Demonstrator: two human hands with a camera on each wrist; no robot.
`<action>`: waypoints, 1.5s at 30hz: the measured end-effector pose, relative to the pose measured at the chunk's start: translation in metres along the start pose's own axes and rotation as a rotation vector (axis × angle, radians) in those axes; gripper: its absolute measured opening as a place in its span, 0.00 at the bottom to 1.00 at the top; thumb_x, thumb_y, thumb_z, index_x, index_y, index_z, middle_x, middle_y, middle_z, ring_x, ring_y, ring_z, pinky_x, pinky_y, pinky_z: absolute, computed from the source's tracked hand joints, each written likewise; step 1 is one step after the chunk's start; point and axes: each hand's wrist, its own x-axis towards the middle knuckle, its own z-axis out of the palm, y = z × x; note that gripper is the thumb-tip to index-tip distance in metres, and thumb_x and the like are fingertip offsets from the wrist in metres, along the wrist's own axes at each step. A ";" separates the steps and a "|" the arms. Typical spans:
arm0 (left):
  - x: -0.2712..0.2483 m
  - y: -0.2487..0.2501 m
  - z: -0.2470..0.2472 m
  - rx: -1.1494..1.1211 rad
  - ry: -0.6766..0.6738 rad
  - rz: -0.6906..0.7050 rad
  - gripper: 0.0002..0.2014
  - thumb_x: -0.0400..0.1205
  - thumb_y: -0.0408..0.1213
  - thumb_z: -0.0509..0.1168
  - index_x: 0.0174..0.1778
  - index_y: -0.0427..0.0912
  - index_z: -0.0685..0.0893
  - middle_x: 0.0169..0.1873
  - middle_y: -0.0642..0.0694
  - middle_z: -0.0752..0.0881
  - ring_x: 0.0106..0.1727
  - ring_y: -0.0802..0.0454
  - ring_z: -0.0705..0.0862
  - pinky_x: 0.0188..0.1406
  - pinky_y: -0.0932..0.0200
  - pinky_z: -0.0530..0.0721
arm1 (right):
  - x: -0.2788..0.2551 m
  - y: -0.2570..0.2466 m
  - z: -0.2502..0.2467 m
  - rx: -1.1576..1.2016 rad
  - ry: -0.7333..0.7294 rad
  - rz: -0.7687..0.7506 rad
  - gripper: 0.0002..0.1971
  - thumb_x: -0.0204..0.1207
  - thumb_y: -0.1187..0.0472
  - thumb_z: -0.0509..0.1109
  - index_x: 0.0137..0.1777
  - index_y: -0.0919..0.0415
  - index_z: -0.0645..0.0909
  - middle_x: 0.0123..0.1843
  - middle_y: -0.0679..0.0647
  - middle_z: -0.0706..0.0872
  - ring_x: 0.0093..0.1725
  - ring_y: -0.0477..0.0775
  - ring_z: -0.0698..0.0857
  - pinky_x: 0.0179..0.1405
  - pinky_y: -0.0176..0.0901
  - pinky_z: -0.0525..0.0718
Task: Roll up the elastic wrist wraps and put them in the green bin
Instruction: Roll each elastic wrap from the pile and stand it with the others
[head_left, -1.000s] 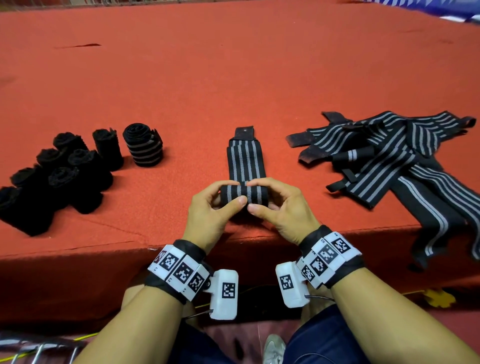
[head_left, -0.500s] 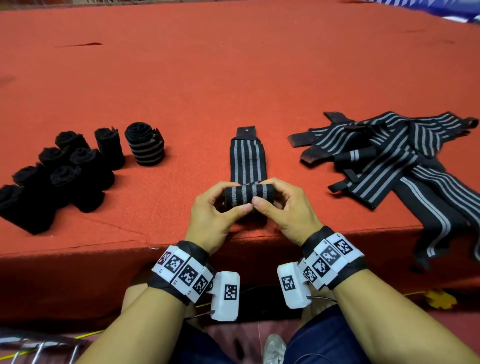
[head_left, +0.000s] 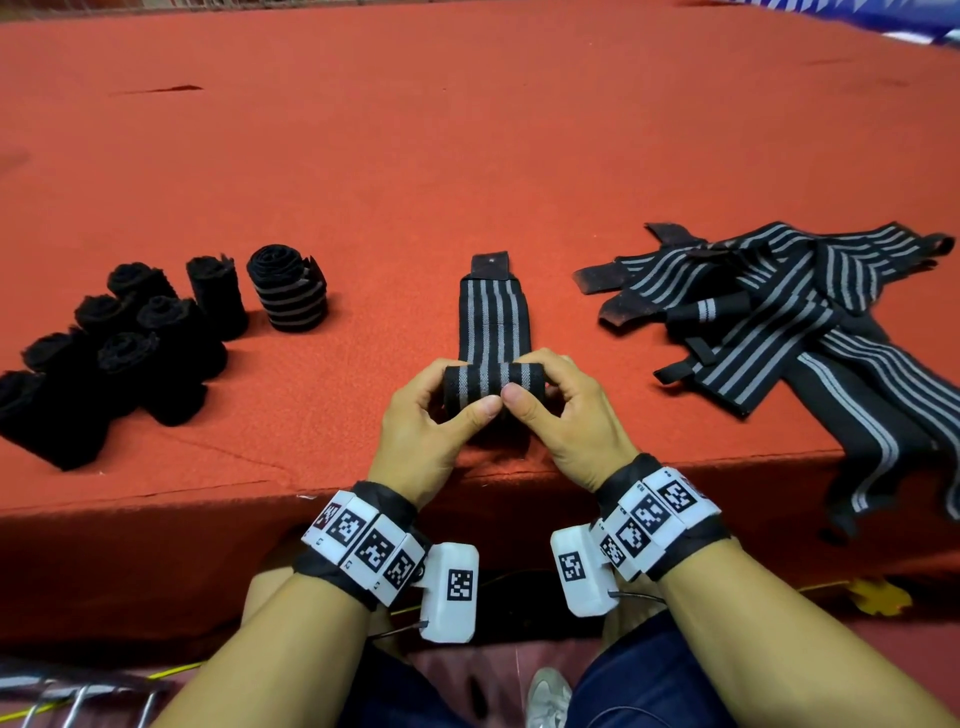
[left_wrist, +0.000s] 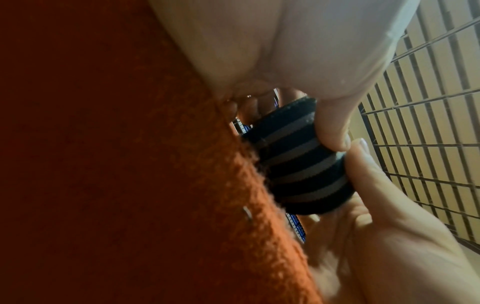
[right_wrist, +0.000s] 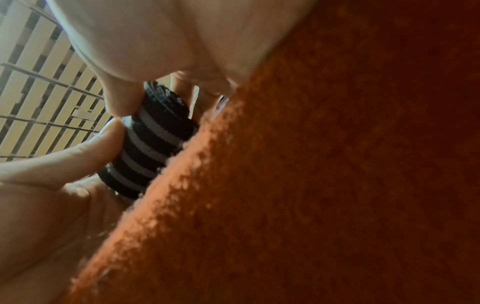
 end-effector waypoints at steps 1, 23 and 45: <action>0.000 -0.001 -0.001 0.030 0.015 0.016 0.14 0.75 0.46 0.78 0.52 0.45 0.88 0.44 0.52 0.88 0.47 0.59 0.84 0.52 0.63 0.82 | 0.001 0.000 0.001 0.009 -0.003 0.016 0.20 0.76 0.34 0.69 0.54 0.48 0.84 0.49 0.50 0.87 0.54 0.51 0.84 0.57 0.54 0.82; 0.004 0.001 0.005 0.100 0.020 -0.116 0.11 0.82 0.41 0.75 0.59 0.50 0.84 0.44 0.53 0.92 0.44 0.58 0.90 0.45 0.60 0.86 | 0.002 -0.001 -0.008 0.096 -0.024 0.029 0.12 0.77 0.64 0.78 0.60 0.62 0.87 0.54 0.53 0.91 0.56 0.47 0.89 0.61 0.37 0.83; 0.012 -0.003 0.000 0.351 -0.095 -0.178 0.14 0.73 0.58 0.75 0.43 0.52 0.89 0.34 0.53 0.90 0.35 0.56 0.86 0.43 0.47 0.86 | 0.006 -0.002 -0.002 -0.067 0.004 0.073 0.13 0.80 0.48 0.67 0.56 0.53 0.87 0.52 0.44 0.89 0.55 0.45 0.86 0.59 0.43 0.82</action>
